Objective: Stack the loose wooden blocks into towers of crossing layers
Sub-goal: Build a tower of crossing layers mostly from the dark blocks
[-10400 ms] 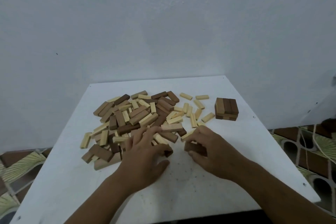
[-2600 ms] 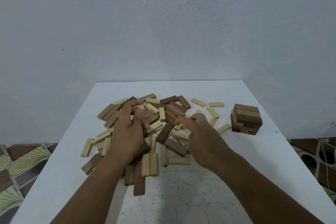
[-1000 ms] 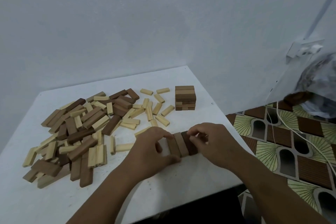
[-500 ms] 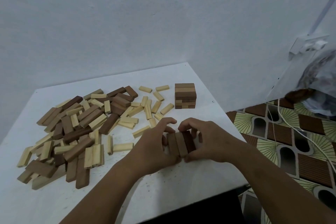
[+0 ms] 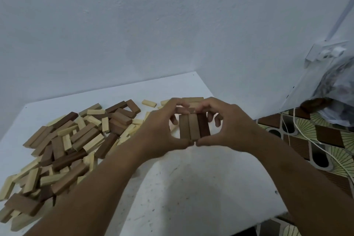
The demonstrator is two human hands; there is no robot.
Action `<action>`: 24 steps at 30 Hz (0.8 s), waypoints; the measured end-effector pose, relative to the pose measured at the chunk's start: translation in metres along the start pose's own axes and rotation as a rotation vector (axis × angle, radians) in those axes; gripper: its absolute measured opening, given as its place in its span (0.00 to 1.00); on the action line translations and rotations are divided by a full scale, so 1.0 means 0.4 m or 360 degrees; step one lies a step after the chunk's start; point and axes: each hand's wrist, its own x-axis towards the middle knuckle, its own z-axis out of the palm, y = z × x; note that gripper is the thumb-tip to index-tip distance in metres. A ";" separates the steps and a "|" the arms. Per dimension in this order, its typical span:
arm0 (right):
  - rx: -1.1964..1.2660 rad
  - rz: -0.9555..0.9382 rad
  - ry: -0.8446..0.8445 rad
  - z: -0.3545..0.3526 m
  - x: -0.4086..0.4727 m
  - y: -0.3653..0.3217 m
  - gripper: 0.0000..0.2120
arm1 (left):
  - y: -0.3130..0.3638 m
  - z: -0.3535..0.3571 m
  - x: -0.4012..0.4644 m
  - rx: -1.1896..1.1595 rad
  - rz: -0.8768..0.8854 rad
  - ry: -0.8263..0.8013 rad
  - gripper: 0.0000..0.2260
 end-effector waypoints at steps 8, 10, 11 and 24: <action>-0.0066 0.0072 -0.0003 -0.061 0.135 0.068 0.32 | -0.017 -0.041 0.163 0.0109 -0.0060 -0.0083 0.34; -0.0078 0.0090 -0.0024 -0.064 0.158 0.088 0.33 | -0.031 -0.039 0.190 0.0140 -0.0062 -0.0111 0.34; -0.0082 0.0101 -0.0031 -0.064 0.167 0.097 0.33 | -0.038 -0.038 0.201 0.0154 -0.0066 -0.0127 0.35; -0.0162 0.0176 -0.0147 -0.044 0.209 0.153 0.35 | -0.097 -0.020 0.239 0.0162 -0.0173 -0.0228 0.45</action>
